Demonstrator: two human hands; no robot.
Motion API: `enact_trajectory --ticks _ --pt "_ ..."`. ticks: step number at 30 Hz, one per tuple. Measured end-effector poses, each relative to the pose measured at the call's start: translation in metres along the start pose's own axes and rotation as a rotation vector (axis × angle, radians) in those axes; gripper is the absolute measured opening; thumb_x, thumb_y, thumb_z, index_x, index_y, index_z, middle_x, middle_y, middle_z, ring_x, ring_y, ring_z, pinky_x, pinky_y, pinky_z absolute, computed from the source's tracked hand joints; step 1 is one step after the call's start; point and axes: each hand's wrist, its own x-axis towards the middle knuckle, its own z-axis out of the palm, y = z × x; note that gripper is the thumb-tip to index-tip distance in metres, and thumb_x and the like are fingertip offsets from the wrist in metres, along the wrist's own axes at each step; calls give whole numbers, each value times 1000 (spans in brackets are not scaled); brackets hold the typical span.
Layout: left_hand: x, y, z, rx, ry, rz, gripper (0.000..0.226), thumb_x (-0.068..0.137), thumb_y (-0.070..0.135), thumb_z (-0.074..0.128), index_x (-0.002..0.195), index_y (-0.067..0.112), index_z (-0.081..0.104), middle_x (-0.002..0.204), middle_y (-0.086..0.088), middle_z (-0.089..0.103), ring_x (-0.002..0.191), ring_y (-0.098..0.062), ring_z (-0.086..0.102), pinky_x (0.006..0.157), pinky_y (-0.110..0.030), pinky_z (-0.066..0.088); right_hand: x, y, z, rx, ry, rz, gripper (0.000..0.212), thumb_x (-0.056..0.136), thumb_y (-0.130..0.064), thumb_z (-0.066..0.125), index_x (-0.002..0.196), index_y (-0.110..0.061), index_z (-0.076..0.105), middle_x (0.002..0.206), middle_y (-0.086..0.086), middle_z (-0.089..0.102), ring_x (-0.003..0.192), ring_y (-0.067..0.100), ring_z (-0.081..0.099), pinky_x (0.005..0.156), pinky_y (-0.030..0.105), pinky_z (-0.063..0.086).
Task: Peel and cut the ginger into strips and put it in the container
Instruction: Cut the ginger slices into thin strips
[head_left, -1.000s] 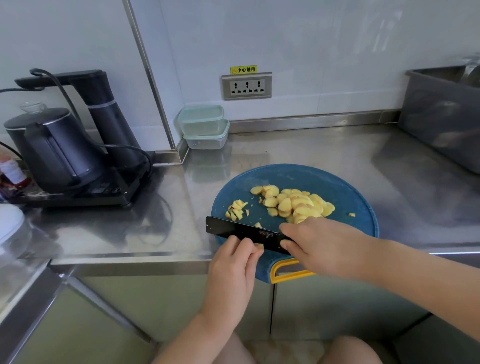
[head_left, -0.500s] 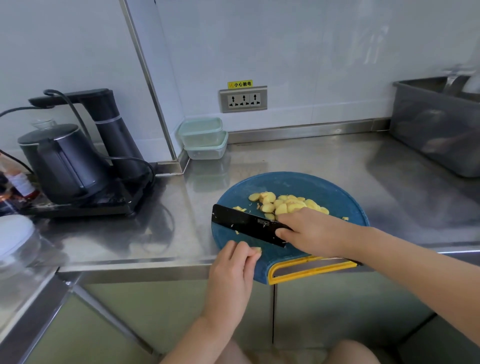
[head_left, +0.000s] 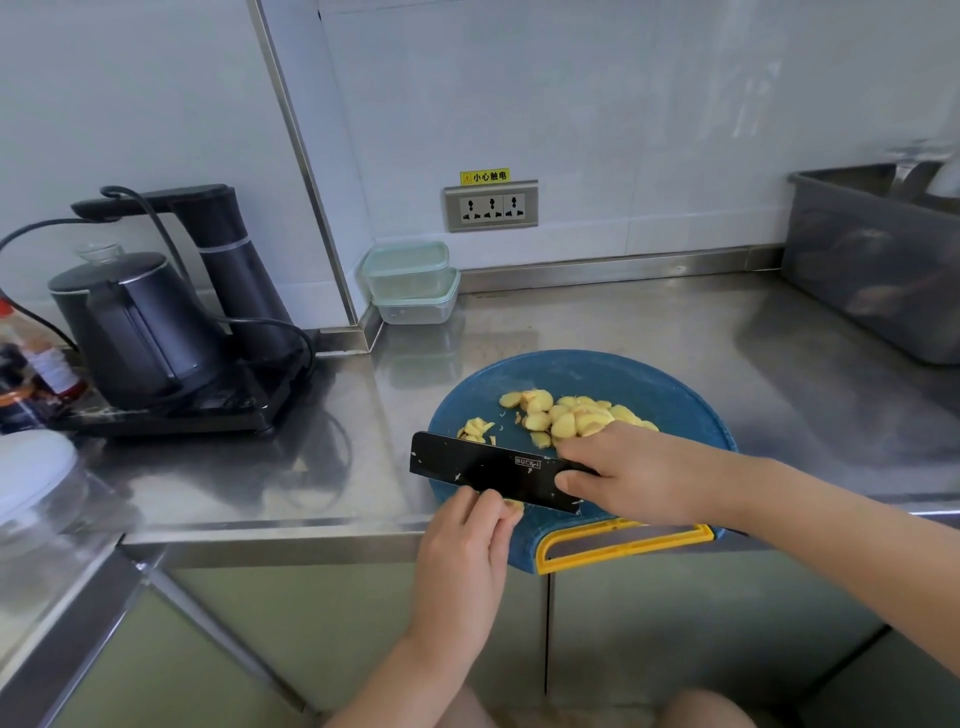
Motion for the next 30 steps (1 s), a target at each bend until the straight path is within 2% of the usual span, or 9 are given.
enact_trajectory --ticks 6,12,17,24,27,30 --pt "1 2 -1 -2 15 5 18 92 29 48 77 20 49 74 10 48 67 -2 42 56 -15 37 0 2 1 -17 8 -32 30 101 -38 38 89 -15 55 76 -2 54 67 13 50 64 30 42" --pt "0 1 0 -13 10 0 16 92 28 49 78 21 48 74 9 48 67 -5 45 54 -22 41 2 4 2 -79 -5 -55 30 101 -38 37 89 -17 54 74 -4 53 67 11 50 56 22 36" --pt "0 2 2 0 7 -23 22 92 28 49 74 17 54 73 9 49 66 -6 47 54 -23 41 4 7 5 -97 -22 -72 30 102 -38 35 89 -16 52 73 -1 54 65 14 50 62 32 43" --pt "1 2 2 1 33 -23 21 91 25 52 73 16 51 73 12 40 66 2 29 58 -10 29 13 2 14 -170 18 -65 29 101 -40 33 91 -19 50 76 -2 55 69 14 52 60 28 41" --pt "1 0 2 8 29 -15 23 91 26 52 72 15 53 73 12 39 66 2 28 58 -9 28 15 2 13 -154 9 -42 29 101 -41 33 92 -20 50 75 -4 54 68 13 51 61 28 41" --pt "-1 -1 1 -30 27 -6 22 91 24 54 72 13 56 74 12 44 68 2 34 60 -9 32 18 7 13 -21 -41 7 31 101 -39 36 88 -17 53 74 -3 53 66 9 48 60 26 39"
